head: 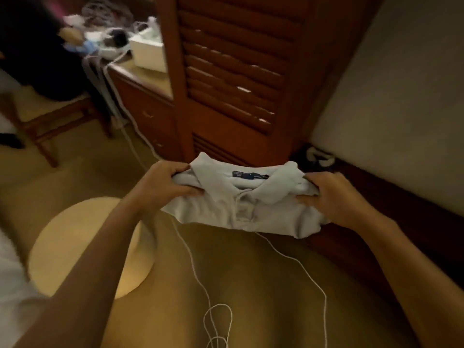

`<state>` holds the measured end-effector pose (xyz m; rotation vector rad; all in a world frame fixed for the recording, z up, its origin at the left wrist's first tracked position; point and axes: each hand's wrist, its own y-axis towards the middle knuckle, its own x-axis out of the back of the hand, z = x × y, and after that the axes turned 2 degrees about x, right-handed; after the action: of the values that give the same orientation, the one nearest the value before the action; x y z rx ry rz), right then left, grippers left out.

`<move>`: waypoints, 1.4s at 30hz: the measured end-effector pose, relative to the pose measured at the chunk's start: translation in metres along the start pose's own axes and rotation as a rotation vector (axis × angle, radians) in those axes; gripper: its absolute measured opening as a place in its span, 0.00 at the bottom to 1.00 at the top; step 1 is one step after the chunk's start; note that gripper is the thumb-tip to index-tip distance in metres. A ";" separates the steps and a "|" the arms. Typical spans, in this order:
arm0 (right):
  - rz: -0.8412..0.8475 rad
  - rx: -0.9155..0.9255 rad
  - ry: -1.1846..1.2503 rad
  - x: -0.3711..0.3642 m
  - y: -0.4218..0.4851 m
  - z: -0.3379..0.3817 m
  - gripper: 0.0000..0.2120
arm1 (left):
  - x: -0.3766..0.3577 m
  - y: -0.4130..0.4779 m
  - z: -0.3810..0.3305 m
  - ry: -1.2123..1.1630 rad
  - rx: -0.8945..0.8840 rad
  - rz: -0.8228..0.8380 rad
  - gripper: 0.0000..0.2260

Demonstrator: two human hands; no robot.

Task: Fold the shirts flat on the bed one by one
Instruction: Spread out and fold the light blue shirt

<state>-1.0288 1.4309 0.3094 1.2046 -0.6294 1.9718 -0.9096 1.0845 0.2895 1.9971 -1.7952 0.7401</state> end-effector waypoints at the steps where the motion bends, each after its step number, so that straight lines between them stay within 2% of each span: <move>1: -0.029 -0.052 0.000 0.018 -0.019 -0.027 0.06 | -0.025 0.022 -0.023 0.006 -0.037 0.048 0.13; 7: -0.127 -0.277 0.048 0.103 -0.112 -0.159 0.07 | -0.153 0.108 -0.154 0.051 -0.212 0.250 0.12; 12: -0.211 -0.356 0.082 0.178 -0.174 -0.273 0.08 | -0.265 0.173 -0.266 0.057 -0.314 0.350 0.12; 16: -0.239 -0.381 0.064 0.224 -0.189 -0.358 0.10 | -0.339 0.236 -0.332 0.067 -0.372 0.407 0.11; 20: -0.272 -0.427 0.065 0.246 -0.165 -0.453 0.06 | -0.405 0.314 -0.364 0.125 -0.369 0.414 0.06; 23: -0.303 -0.441 0.050 0.238 -0.133 -0.521 0.06 | -0.455 0.377 -0.359 0.133 -0.393 0.392 0.09; 26: -0.264 -0.498 0.073 0.218 -0.096 -0.583 0.07 | -0.504 0.438 -0.337 0.129 -0.322 0.415 0.10; 28: -0.241 -0.516 0.120 0.198 -0.074 -0.623 0.08 | -0.535 0.479 -0.317 0.135 -0.274 0.477 0.17; 32: -0.098 -0.568 0.218 0.161 -0.031 -0.701 0.07 | -0.583 0.559 -0.266 0.183 -0.239 0.686 0.09; 35: -0.051 -0.594 0.313 0.127 0.001 -0.754 0.10 | -0.616 0.608 -0.234 0.207 -0.191 0.769 0.16; 39: 0.016 -0.632 0.287 0.064 0.053 -0.833 0.20 | -0.681 0.671 -0.189 0.293 -0.156 0.751 0.20; 42: 0.019 -0.705 0.156 0.009 0.094 -0.893 0.23 | -0.739 0.713 -0.142 0.373 -0.168 0.625 0.27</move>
<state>-1.5873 2.0161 -0.0797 0.6051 -1.1292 1.6149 -1.6778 1.6656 -0.0942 1.0881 -2.1555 1.0141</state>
